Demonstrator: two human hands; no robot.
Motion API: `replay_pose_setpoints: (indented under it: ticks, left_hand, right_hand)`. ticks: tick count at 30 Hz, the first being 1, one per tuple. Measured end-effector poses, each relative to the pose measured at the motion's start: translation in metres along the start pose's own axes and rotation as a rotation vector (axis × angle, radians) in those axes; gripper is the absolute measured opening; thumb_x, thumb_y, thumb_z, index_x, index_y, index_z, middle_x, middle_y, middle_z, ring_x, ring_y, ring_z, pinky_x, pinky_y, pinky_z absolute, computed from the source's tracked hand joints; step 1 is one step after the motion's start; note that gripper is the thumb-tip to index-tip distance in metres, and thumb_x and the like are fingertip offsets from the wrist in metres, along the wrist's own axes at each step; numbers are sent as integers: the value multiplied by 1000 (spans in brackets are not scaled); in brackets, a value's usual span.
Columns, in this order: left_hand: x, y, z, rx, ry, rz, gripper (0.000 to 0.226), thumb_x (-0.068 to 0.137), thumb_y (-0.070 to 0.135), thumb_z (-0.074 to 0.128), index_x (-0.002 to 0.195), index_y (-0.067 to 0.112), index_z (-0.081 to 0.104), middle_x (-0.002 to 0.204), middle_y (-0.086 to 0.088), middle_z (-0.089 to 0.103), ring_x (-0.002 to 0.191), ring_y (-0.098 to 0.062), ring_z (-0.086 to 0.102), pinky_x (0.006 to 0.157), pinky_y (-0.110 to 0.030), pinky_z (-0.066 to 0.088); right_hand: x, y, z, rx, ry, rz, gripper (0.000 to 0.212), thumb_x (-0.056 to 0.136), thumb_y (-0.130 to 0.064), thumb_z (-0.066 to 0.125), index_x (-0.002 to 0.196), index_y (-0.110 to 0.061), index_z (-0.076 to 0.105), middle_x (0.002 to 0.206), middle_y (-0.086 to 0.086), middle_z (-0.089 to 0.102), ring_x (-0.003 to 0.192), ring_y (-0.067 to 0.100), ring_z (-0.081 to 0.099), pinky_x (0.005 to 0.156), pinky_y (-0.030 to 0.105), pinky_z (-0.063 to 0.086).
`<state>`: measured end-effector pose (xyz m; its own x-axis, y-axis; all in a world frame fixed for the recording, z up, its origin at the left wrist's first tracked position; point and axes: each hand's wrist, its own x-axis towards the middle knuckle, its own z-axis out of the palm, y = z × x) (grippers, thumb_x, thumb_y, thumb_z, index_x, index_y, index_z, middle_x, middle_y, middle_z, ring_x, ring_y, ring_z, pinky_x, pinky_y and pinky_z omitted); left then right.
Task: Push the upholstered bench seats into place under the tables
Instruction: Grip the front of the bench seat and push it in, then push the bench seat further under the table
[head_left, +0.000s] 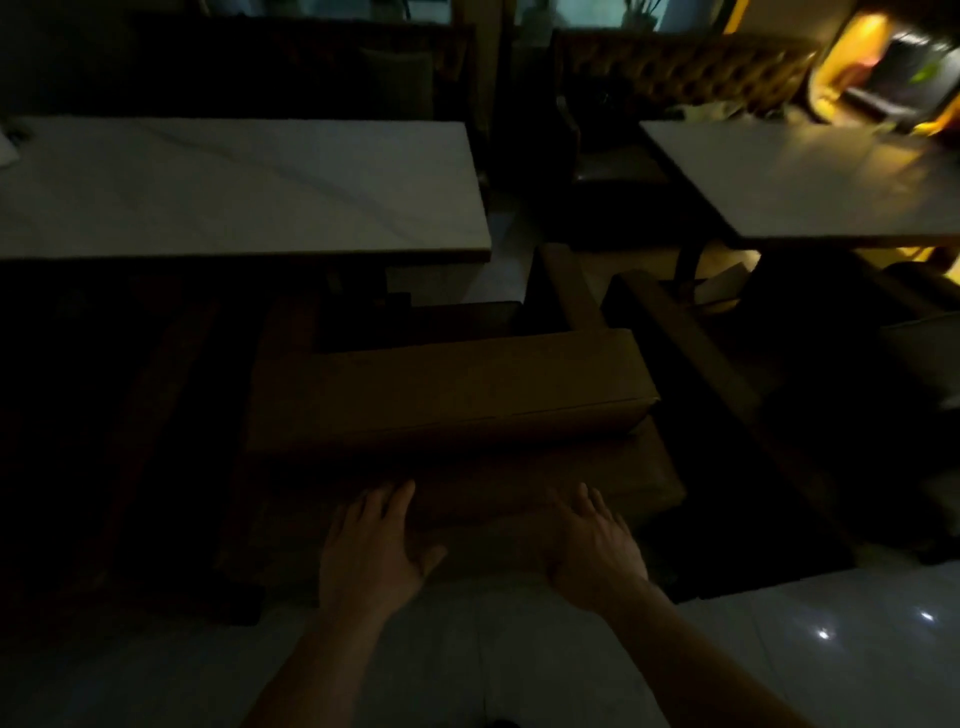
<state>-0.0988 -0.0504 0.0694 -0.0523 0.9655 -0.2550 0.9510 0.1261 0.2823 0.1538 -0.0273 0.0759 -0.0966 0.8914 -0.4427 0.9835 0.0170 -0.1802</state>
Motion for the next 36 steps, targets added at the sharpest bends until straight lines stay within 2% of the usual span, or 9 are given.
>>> replay_pose_setpoints:
  ticks: [5,9,15,20,27,32,36]
  left_hand:
    - [-27,39,-41,16,-18,134,94,80,81,43,154,35,8,163,2,11,148,-22,12,120,-46,14]
    - [-45,90,-68,48,17,239,97,77,83,44,154,35,9,162,1,16,147,-23,15,120,-46,14]
    - [-63,180,-89,101,13,382,99,74,84,46,154,36,10,161,2,18,146,-22,18,120,-47,13]
    - [-91,282,-74,129,1,471,97,76,80,51,153,36,13,161,3,19,145,-24,19,118,-46,19]
    - [-145,456,-17,145,-43,600,97,76,80,50,154,36,12,161,4,19,145,-23,21,117,-46,23]
    - [-170,562,24,128,-93,681,97,76,80,51,154,36,13,160,4,21,144,-22,25,116,-46,26]
    - [-167,628,51,132,-126,697,97,76,79,52,154,36,13,160,4,22,144,-22,24,117,-45,25]
  right_hand:
    - [-67,10,-45,43,68,54,94,89,-53,61,156,-35,-3,165,12,-6,152,32,-3,123,52,11]
    - [-115,25,-83,75,126,54,90,89,-48,60,157,-33,2,165,12,-4,152,32,-2,122,52,9]
    - [-162,85,-118,146,239,70,84,89,-61,55,155,-35,10,165,11,5,151,33,7,121,53,14]
    - [-204,177,-126,167,280,159,89,86,-69,54,156,-34,11,165,10,7,150,31,11,120,52,20]
    - [-291,359,-127,200,330,330,91,83,-70,56,155,-32,15,163,12,14,149,32,15,118,50,25]
    - [-337,474,-130,209,386,441,99,75,-79,55,154,-32,18,158,10,26,142,31,29,113,48,35]
    - [-345,539,-133,247,383,485,93,82,-71,57,156,-33,14,163,9,15,147,30,21,116,46,29]
